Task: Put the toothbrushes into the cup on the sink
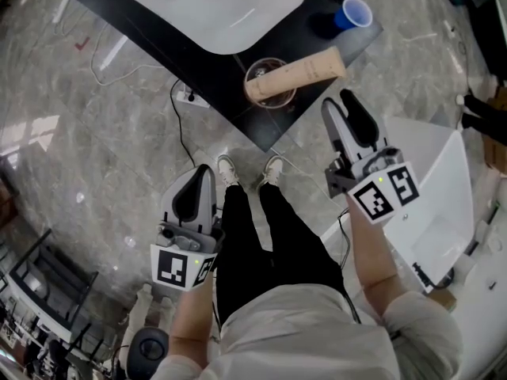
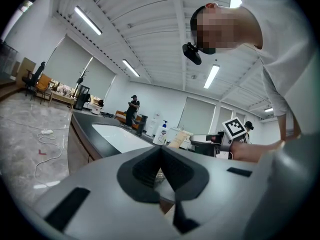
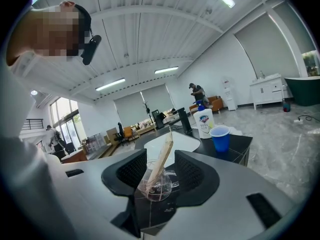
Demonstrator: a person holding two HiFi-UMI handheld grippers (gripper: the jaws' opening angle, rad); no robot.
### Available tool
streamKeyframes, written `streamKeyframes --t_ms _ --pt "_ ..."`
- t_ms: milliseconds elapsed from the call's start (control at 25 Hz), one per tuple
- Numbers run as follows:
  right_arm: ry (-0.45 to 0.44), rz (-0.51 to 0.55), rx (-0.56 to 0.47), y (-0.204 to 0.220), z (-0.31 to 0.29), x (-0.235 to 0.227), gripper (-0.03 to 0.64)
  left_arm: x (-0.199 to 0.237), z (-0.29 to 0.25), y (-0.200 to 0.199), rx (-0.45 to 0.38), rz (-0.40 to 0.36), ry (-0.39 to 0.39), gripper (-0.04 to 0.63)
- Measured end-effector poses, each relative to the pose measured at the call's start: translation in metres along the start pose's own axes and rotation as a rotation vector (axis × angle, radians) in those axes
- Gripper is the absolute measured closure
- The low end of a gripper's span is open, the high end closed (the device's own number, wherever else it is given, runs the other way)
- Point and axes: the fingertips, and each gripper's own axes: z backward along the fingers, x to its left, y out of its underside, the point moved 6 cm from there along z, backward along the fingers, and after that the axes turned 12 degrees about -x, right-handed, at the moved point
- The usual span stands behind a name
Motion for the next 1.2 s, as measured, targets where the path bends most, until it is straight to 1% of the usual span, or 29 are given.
streamKeyframes --t_ms 200,440,720,880,1040,1200 --pt "0.008 0.002 -0.012 -0.008 0.015 0.005 0.456 -0.008 0.0 -0.008 -0.018 -0.015 0.012 0.594" --pt "-0.006 0.011 -0.004 -0.018 0.031 0.013 0.497 -0.017 0.002 -0.021 -0.033 -0.033 0.021 0.594" --pt "0.007 0.019 -0.031 -0.03 0.037 0.014 0.552 -0.018 -0.005 -0.034 -0.071 -0.056 0.036 0.594" --pt "0.02 0.026 -0.044 -0.043 0.044 0.014 0.565 -0.023 -0.01 -0.044 -0.084 -0.072 0.05 0.594" --pt "0.031 0.057 -0.066 -0.059 0.053 0.016 0.569 -0.029 -0.013 -0.054 -0.096 -0.093 0.058 0.594" --pt "0.019 0.081 -0.085 -0.071 0.055 0.018 0.569 -0.034 -0.014 -0.062 -0.109 -0.118 0.06 0.594"
